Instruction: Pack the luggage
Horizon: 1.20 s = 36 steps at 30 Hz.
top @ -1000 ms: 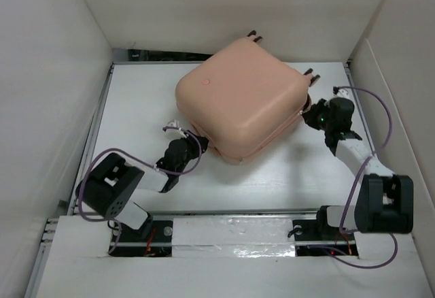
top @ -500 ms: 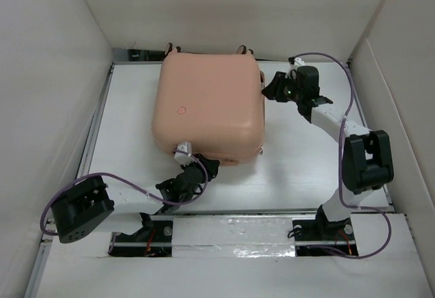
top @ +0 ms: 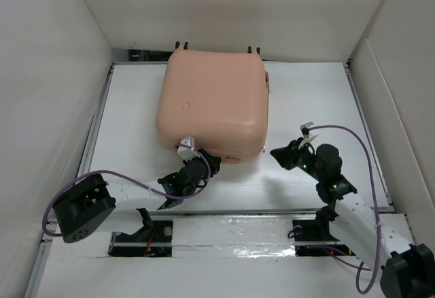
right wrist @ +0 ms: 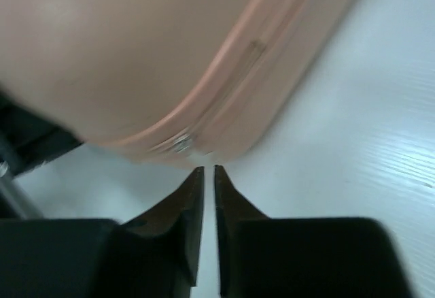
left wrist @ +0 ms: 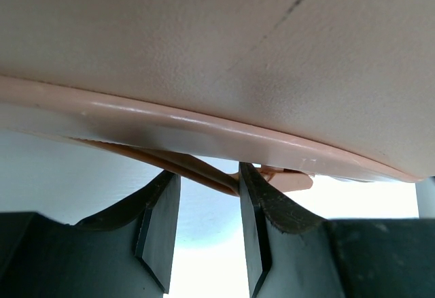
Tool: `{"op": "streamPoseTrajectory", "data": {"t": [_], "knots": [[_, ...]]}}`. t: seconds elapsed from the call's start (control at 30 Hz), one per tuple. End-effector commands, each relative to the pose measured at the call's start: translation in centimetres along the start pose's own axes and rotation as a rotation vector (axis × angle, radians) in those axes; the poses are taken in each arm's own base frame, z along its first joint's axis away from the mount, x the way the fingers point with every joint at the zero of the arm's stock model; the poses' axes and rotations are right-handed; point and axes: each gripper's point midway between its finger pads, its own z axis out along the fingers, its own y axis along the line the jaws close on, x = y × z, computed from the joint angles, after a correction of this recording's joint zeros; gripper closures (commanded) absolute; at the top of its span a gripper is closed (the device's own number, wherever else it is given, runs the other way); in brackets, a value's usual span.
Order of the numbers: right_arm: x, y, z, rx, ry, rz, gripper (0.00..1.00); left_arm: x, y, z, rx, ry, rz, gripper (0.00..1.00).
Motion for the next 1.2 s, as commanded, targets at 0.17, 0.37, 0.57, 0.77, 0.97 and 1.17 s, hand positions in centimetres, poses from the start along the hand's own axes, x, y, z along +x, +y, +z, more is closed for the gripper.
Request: {"op": "streamPoseTrajectory", "data": {"t": [0.17,0.37,0.57,0.77,0.97,1.17], "knots": [[-0.2,3.8,-0.4,-0.113,-0.105,-0.097,0.57,-1.7,-7.5,-0.7,0.255,0.009,0.039,1.00],[-1.3,2.6,2.7,-0.025,-0.059,-0.175,0.55,-1.9,-7.2,-0.8,0.254,0.007,0.031,1.00],[-2.4,2.1,3.9,0.016,-0.063,-0.217,0.57,-1.7,-7.2,-0.9,0.260,0.014,0.034,1.00],[-2.0,1.9,5.2,0.002,-0.041,-0.215,0.63,-1.8,-7.1,-0.7,0.258,0.013,0.032,1.00],[-0.9,2.1,5.5,-0.034,-0.036,-0.195,0.82,-2.1,-7.3,-0.6,0.266,0.005,0.025,1.00],[-0.1,2.2,5.4,-0.021,-0.010,-0.168,1.00,-2.9,-8.6,-0.4,0.294,-0.017,0.027,1.00]]}}
